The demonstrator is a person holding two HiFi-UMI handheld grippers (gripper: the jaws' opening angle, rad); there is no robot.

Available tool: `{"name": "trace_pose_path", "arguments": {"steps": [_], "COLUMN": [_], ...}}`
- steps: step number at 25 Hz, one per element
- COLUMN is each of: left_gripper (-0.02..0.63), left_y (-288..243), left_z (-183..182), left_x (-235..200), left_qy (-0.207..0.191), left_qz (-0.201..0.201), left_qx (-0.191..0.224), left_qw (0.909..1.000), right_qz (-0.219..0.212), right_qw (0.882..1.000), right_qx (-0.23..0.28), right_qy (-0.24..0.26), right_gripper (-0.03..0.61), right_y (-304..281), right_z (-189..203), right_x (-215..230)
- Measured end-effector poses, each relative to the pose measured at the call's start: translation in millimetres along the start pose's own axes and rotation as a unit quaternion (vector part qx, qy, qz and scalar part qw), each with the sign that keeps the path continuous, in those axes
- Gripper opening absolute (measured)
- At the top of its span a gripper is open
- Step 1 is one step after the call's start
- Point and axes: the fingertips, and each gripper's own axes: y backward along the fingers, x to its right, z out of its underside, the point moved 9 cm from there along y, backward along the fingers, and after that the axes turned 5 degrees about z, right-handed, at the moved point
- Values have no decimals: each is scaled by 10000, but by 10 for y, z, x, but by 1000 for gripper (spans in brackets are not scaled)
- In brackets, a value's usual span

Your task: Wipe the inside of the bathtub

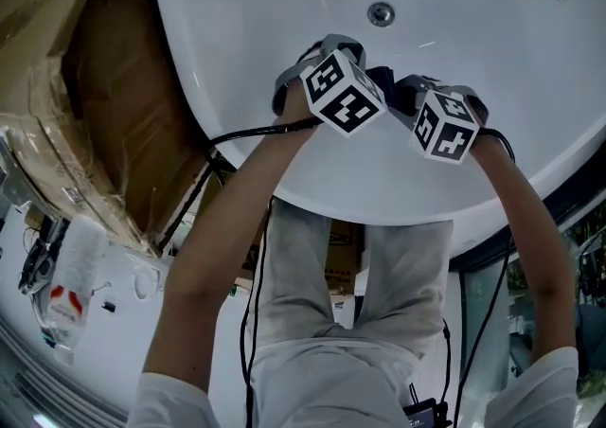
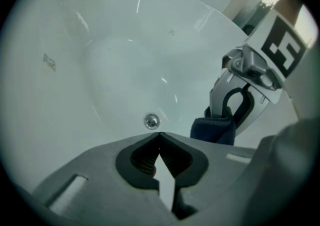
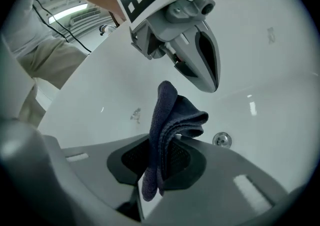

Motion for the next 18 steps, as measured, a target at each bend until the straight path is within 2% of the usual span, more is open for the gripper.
{"name": "trace_pose_path", "arguments": {"steps": [4,13,18], "left_gripper": [0,0,0], "left_y": [-125,-238,-372], "left_z": [3,-69,-190], "left_x": [-143,-381,-520], "left_qy": [-272,-184,-424], "left_qz": [-155,-91,-139], "left_qx": [-102,-103,-189], "left_qw": [9995,9997,9988], "right_qz": [152,518,584], "right_qw": [9997,9911,9898], "right_qx": [-49,310,317], "right_qy": [-177,-1185,-1256], "right_gripper": [55,55,57], "right_y": [-145,-488,-701], "right_z": [52,129,142], "right_x": [120,408,553]}}
